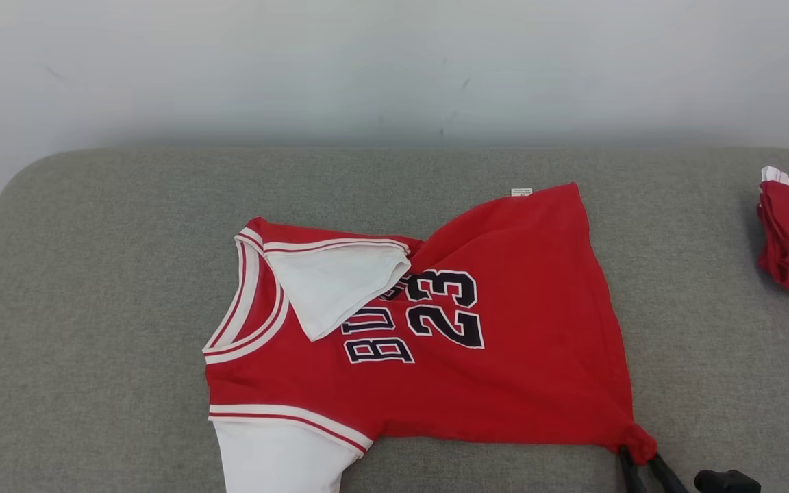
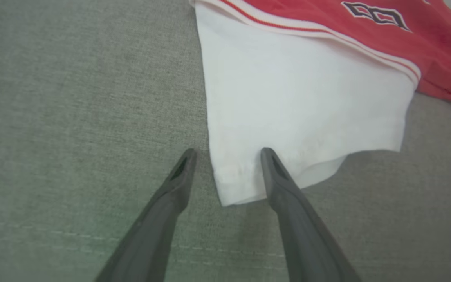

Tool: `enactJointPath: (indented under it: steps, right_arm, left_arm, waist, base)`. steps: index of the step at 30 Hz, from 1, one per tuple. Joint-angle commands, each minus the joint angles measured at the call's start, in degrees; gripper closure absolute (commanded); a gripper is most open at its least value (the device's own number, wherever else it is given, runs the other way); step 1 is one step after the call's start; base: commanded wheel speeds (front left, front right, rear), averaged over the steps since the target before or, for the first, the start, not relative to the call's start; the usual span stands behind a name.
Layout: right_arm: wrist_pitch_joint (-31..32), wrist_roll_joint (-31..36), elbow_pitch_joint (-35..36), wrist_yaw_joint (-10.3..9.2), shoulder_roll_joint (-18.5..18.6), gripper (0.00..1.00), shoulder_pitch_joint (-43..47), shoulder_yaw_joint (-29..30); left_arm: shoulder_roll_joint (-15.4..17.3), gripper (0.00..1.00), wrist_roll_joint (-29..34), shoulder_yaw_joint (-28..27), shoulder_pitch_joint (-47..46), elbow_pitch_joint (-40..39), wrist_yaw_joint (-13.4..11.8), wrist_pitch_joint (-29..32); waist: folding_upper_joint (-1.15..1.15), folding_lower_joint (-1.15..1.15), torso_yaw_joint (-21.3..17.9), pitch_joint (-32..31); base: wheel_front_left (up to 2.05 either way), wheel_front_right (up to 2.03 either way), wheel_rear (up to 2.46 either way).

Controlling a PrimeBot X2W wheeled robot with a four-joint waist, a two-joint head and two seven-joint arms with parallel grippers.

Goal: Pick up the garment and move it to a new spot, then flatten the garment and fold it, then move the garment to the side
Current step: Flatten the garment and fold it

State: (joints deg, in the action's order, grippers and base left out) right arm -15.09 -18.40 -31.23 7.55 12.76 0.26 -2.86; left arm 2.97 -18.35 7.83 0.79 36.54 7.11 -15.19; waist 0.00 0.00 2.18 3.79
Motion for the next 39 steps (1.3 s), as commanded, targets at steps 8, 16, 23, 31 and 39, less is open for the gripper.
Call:
enactJointPath:
  steps: [8, 16, 23, 31, 39]
  right_arm:
    - [-0.1, -1.3, 1.8, -0.15, -0.2, 1.0, 1.3, 0.2]
    - [-0.1, -1.5, 10.1, -0.15, 1.3, 1.0, 1.0, 0.1]
    - [2.0, -5.7, 14.9, -0.15, 6.0, 1.0, -12.8, -2.4]
    - [8.9, -10.8, 13.1, -0.15, 8.3, 1.0, -37.7, -2.4]
    - [14.4, -12.1, 7.5, -0.15, 9.0, 1.0, -61.9, -2.9]
  left_arm:
    - [-0.3, 1.0, -5.0, 5.8, -1.6, 1.7, 0.6, 0.2]
    - [1.0, 1.0, -1.4, -0.3, 0.0, -13.7, 0.3, 0.0]
    - [8.5, 1.0, 0.1, 0.2, -13.4, -25.2, 0.3, 1.6]
    - [20.3, 1.0, -3.2, 8.5, -43.3, -28.0, 0.3, 10.6]
    - [24.9, 1.0, -9.0, 14.0, -71.0, -19.9, 0.3, 13.2]
  waist:
    - [0.0, 0.0, 0.8, -1.2]
    - [0.0, 0.0, 0.1, 0.0]
    - [0.0, 0.0, -1.5, 4.0]
    - [0.0, 0.0, -2.6, 14.2]
    - [0.0, 0.0, -3.7, 24.1]
  base:
    - [0.0, 0.0, 0.0]
    - [0.0, 0.0, 0.0]
    - [0.0, 0.0, 0.0]
    - [0.0, 0.0, 0.0]
    - [0.0, 0.0, 0.0]
